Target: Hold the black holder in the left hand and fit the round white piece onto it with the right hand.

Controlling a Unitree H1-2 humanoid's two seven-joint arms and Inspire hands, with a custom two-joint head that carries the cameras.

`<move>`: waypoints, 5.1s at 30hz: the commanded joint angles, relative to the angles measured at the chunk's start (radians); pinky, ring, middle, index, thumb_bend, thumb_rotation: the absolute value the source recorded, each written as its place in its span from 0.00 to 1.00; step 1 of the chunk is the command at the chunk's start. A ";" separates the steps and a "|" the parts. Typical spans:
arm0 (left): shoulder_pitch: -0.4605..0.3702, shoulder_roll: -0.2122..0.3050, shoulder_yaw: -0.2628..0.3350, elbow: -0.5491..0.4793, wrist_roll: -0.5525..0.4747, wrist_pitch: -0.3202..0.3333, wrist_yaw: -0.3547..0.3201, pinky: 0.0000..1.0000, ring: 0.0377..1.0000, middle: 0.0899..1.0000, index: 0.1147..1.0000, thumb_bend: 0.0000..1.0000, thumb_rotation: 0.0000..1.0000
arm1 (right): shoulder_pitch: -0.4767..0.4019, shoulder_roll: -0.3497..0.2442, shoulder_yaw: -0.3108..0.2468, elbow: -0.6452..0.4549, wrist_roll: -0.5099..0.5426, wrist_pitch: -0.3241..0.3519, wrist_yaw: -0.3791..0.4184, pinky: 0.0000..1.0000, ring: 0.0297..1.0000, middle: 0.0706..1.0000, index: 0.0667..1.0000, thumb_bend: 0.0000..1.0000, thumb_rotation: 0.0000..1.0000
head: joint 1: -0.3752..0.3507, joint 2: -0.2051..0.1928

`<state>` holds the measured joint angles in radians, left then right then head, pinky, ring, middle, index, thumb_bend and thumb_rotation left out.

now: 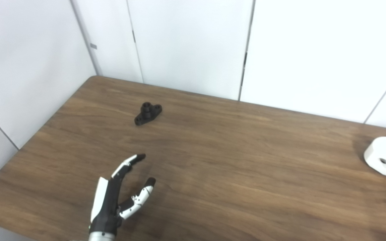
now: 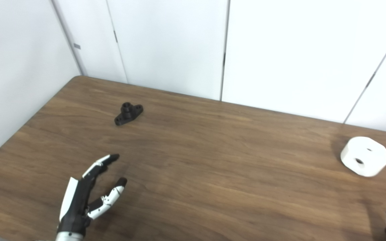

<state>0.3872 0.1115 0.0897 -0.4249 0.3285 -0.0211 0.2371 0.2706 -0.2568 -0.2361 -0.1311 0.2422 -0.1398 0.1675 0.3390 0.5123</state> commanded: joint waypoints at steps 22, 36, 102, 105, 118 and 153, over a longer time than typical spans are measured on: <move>-0.485 0.111 0.102 0.172 0.276 0.310 0.017 0.81 0.89 0.84 0.71 0.76 0.24 | 0.074 0.021 0.022 0.021 -0.026 -0.006 -0.006 1.00 0.98 0.95 0.92 0.76 1.00 | -0.004 0.014; -0.606 0.234 0.031 0.415 0.350 0.378 0.014 0.92 0.91 0.85 0.73 0.80 0.36 | 0.085 0.024 0.022 0.008 -0.030 -0.006 -0.010 1.00 0.98 0.95 0.92 0.78 1.00 | -0.013 0.024; -0.783 0.317 -0.118 0.800 0.304 0.437 0.050 0.95 0.85 0.75 0.42 0.52 0.05 | 0.108 0.028 0.043 -0.003 0.004 -0.041 0.028 1.00 1.00 0.99 0.97 0.80 1.00 | -0.048 0.046; -0.782 0.317 -0.122 0.795 0.304 0.440 0.053 0.94 0.85 0.74 0.42 0.52 0.05 | 0.108 0.028 0.044 -0.011 0.006 -0.016 0.024 1.00 1.00 0.99 0.98 0.82 1.00 | -0.048 0.046; -0.747 0.317 -0.118 0.741 0.283 0.369 0.061 0.84 0.82 0.71 0.42 0.52 0.05 | 0.103 0.020 0.055 -0.008 0.005 -0.011 0.033 1.00 1.00 1.00 0.99 0.77 1.00 | -0.092 0.052; -0.405 0.218 -0.380 0.105 0.286 0.386 -0.383 0.79 0.86 0.76 0.42 0.52 0.04 | 0.118 0.033 0.116 -0.118 -0.053 0.049 -0.027 1.00 1.00 0.98 0.98 0.66 1.00 | -0.296 0.145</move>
<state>-0.0310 0.3407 -0.2580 -0.3057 0.6262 0.3878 -0.0986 0.3582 -0.2298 -0.1486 -0.2387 0.2024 -0.1283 0.1206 0.0415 0.6564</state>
